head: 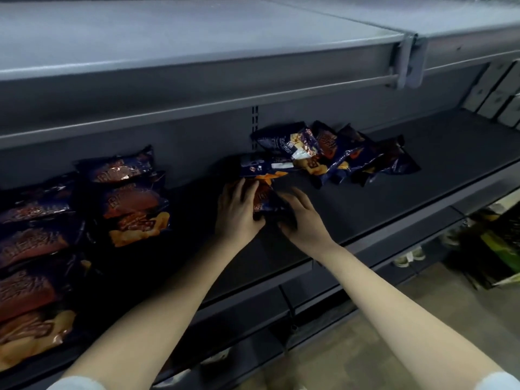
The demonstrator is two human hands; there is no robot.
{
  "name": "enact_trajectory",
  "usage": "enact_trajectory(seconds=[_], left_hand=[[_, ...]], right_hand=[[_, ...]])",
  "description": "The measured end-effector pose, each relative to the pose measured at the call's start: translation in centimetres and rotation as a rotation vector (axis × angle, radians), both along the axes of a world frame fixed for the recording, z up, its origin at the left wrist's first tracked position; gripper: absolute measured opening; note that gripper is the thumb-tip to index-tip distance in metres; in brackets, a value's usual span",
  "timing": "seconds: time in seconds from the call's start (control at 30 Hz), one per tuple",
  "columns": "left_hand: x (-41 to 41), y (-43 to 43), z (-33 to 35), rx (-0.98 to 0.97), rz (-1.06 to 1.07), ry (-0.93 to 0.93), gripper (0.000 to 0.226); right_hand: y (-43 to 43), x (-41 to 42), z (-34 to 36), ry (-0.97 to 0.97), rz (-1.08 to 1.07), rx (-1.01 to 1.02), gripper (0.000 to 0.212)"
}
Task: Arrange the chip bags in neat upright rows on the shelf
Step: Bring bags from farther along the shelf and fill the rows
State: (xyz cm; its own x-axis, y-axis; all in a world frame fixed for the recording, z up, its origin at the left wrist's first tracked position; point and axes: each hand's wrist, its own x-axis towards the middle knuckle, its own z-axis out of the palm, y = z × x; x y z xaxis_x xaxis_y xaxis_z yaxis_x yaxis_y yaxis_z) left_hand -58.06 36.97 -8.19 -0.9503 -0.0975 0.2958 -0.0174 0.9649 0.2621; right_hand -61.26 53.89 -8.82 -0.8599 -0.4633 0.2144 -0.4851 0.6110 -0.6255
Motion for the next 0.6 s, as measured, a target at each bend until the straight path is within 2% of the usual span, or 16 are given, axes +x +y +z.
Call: enact_trajectory(seconds=[0.13,0.33,0.6], left_hand=[[-1.4,0.1,-0.8,-0.069,-0.015,-0.063,0.081],[-1.4,0.3,-1.4,-0.117,-0.019,-0.013,0.074],[-1.6,0.4,-1.5,-0.188,0.026,-0.093,0.07]], right_hand=[[0.7,-2.2,-0.2,0.006,0.07,0.014,0.067],[-0.2,-3.8,-1.0,0.029,0.201,-0.049,0.065],[-0.4,-4.2,-2.2,0.072,0.224,-0.093,0.056]])
